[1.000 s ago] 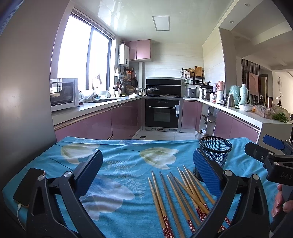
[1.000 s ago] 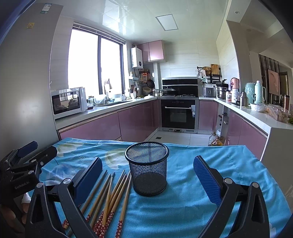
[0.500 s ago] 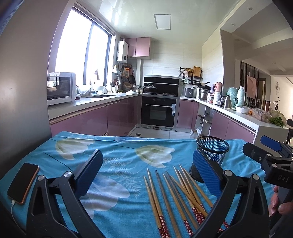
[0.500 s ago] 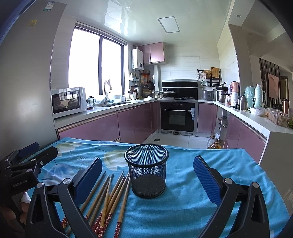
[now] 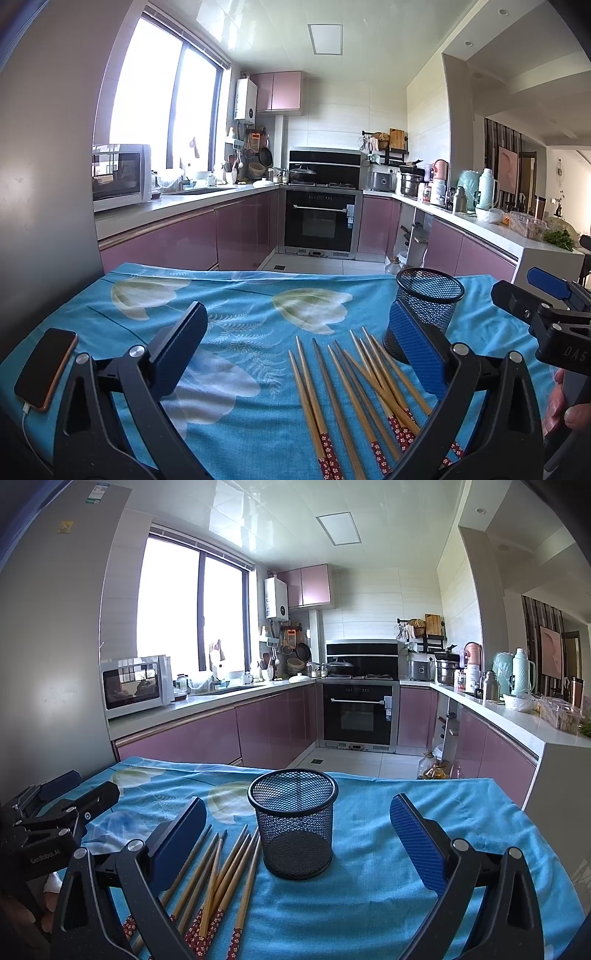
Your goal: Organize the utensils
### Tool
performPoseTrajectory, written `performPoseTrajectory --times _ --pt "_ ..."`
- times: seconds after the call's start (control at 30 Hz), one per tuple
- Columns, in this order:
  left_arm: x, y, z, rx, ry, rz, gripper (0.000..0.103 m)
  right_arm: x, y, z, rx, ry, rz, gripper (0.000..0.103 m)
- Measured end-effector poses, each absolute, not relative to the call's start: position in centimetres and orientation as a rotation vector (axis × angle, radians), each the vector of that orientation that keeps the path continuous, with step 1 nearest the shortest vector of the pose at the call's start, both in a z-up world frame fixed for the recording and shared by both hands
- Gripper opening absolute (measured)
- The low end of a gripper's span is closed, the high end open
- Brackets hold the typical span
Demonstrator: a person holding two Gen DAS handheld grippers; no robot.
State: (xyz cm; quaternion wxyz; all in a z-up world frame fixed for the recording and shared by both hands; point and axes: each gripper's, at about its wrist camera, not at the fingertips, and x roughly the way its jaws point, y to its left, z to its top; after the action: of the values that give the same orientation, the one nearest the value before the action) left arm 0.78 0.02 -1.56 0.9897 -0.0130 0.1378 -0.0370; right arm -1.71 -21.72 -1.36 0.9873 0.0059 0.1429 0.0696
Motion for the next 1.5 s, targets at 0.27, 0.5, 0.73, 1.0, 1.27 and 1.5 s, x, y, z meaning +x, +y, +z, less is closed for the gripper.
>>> performPoseTrajectory --times 0.27,0.5,0.73,1.0,1.27,1.5 --pt "0.9 -0.2 -1.8 -0.021 0.288 -0.078 0.097 -1.6 -21.6 -1.5 0.008 0.291 0.142 0.096" --pt "1.4 0.0 -2.4 -0.006 0.324 -0.09 0.097 -0.8 -21.6 -1.8 0.02 0.341 0.186 0.096" --pt "3.1 0.2 -3.8 0.051 0.445 -0.095 0.097 1.0 -20.3 -3.5 0.008 0.5 0.298 0.096" --pt "4.8 0.6 -6.1 0.075 0.568 -0.158 0.084 3.1 -16.9 -6.9 -0.06 0.731 0.431 0.058" --pt "6.1 1.2 -8.0 0.055 0.681 -0.237 0.058 4.3 -14.8 -9.5 -0.09 0.861 0.483 0.033" --pt "7.3 1.3 -9.1 0.023 0.775 -0.302 0.042 5.3 -14.9 -9.7 -0.073 0.907 0.497 0.026"
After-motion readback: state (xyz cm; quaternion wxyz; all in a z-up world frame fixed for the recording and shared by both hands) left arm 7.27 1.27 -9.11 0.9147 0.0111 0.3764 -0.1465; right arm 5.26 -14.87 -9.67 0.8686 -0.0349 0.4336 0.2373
